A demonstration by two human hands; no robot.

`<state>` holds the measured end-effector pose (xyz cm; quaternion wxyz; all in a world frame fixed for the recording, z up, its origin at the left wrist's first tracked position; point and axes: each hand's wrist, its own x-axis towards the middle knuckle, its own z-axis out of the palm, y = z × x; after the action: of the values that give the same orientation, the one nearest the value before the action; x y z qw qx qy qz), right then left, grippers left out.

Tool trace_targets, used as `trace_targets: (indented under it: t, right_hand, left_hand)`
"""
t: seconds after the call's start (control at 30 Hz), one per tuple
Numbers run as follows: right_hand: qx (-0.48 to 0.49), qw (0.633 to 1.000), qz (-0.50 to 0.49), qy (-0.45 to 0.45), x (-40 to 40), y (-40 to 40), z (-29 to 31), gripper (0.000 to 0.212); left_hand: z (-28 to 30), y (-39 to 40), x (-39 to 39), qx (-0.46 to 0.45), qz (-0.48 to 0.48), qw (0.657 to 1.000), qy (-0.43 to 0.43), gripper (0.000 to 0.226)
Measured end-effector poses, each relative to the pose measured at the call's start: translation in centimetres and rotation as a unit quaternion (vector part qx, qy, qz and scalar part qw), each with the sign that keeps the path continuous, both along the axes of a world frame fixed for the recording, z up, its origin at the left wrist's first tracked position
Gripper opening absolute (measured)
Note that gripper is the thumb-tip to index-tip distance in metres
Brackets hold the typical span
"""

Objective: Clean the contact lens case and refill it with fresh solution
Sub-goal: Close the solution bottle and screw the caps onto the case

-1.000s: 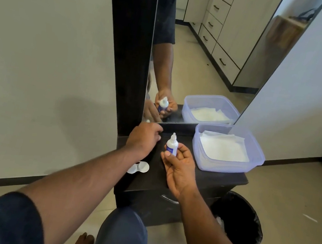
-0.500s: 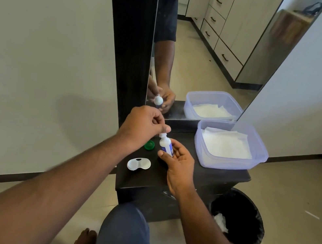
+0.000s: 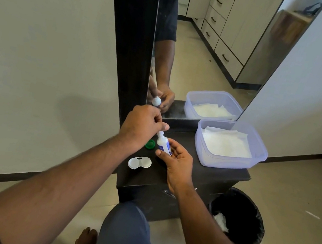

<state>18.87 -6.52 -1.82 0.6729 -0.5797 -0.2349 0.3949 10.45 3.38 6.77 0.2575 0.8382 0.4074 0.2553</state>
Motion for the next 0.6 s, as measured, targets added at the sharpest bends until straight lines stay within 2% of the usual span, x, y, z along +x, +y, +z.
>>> trace_targets:
  t: [0.2,0.37,0.47,0.53,0.6]
  right_hand:
    - [0.006,1.0,0.002,0.016,0.1,0.1,-0.1,0.042]
    - [0.025,0.999,0.005,0.027,0.1,0.0,0.0,0.037]
    - [0.036,0.999,-0.001,0.028,0.0,0.1,-0.2,0.037]
    - [0.03,0.999,-0.01,0.026,0.0,0.2,-0.3,0.039]
    - [0.023,0.999,-0.012,0.026,0.0,0.2,-0.4,0.042]
  left_hand:
    - [-1.0,0.0,0.0,-0.041,-0.052,0.998,-0.023,0.008]
    - [-1.8,0.6,-0.4,-0.158,-0.102,0.977,-0.098,0.042]
    - [-2.4,0.6,-0.7,-0.179,-0.033,0.971,-0.158,0.045]
    - [-2.9,0.6,-0.9,-0.145,0.049,0.973,-0.175,0.03]
    - [-3.4,0.4,-1.2,-0.138,0.08,0.969,-0.19,0.018]
